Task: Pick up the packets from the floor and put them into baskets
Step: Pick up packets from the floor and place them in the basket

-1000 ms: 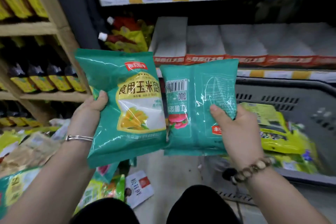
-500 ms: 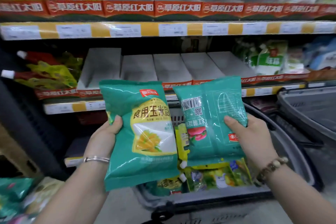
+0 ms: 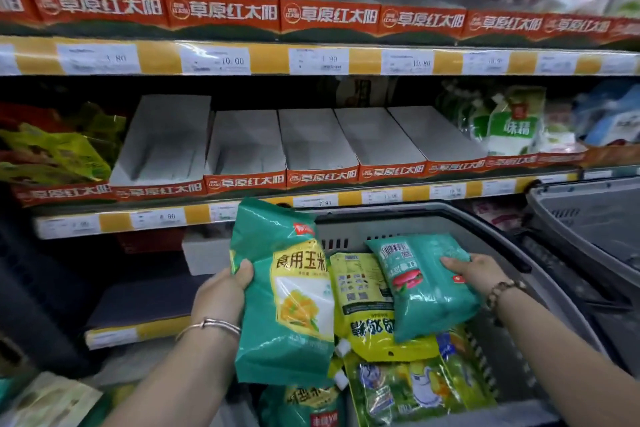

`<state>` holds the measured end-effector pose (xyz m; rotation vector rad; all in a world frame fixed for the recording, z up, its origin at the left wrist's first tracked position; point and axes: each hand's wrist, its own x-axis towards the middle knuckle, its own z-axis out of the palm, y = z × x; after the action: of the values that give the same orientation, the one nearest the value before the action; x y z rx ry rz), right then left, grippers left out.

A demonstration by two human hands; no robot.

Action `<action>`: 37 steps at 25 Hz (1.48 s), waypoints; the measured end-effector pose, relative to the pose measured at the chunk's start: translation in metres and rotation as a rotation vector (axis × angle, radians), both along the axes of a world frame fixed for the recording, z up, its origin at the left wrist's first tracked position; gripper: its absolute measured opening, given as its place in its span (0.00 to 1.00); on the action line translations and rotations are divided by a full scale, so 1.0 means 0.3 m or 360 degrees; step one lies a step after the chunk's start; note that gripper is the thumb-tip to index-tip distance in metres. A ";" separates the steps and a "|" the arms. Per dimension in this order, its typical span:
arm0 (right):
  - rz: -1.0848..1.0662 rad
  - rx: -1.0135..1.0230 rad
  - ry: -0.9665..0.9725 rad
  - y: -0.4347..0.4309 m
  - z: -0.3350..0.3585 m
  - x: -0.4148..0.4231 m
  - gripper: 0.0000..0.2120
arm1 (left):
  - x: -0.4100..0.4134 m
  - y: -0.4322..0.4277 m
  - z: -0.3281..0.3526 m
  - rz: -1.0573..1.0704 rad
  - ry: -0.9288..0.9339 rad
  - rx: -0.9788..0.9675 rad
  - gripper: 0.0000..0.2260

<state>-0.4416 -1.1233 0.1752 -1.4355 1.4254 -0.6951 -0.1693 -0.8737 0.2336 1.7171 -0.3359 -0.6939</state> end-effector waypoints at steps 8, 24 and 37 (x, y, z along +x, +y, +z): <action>0.0067 -0.0142 0.0990 -0.032 -0.095 0.013 0.18 | -0.080 -0.268 -0.152 -0.0396 -0.0008 0.0404 0.21; 0.0214 -0.0755 0.0953 -0.006 -0.069 0.029 0.25 | -0.146 -0.342 -0.206 -0.0439 -0.0996 0.0427 0.25; 0.0968 0.0024 0.1390 -0.010 -0.226 0.066 0.34 | -0.340 -0.489 -0.316 -0.1692 -0.1790 0.1068 0.45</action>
<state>-0.4217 -1.1264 0.1075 -2.1475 1.4506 0.3877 -0.2714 -1.0203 0.1387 2.4034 -2.0881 -0.4864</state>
